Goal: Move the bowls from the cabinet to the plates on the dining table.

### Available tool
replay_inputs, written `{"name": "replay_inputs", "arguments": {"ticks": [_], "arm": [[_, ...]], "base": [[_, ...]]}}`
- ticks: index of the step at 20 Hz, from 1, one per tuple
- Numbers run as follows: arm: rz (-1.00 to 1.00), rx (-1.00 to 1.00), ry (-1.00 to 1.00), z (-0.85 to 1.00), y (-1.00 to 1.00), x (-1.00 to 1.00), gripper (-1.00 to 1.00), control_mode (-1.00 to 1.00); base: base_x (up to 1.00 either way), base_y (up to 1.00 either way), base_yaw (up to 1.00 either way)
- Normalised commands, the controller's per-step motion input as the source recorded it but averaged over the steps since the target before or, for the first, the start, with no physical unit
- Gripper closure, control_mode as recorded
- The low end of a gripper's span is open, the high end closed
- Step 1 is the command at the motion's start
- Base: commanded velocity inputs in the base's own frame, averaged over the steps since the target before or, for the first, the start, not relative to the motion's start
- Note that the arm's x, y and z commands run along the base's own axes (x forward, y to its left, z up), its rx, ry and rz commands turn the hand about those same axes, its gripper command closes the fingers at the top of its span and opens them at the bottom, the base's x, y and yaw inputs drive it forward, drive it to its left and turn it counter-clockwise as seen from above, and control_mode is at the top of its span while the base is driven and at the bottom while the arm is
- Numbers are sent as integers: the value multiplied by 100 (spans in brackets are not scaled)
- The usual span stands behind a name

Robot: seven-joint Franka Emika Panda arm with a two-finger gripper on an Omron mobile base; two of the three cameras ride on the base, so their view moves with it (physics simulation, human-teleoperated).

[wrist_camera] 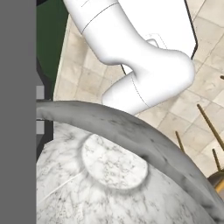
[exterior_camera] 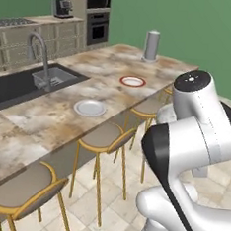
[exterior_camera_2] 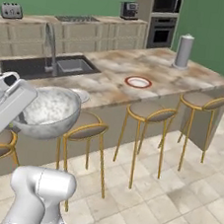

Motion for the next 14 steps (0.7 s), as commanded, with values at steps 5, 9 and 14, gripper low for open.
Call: {"name": "replay_inputs", "arguments": {"ticks": [5,9,14], "arm": [[0,0,0,0,0,0,100,100],[0,0,0,0,0,0,100,100],[0,0,0,0,0,0,100,100]], "base": [[8,-70,47],[27,-68,48],[27,-65,48]]}}
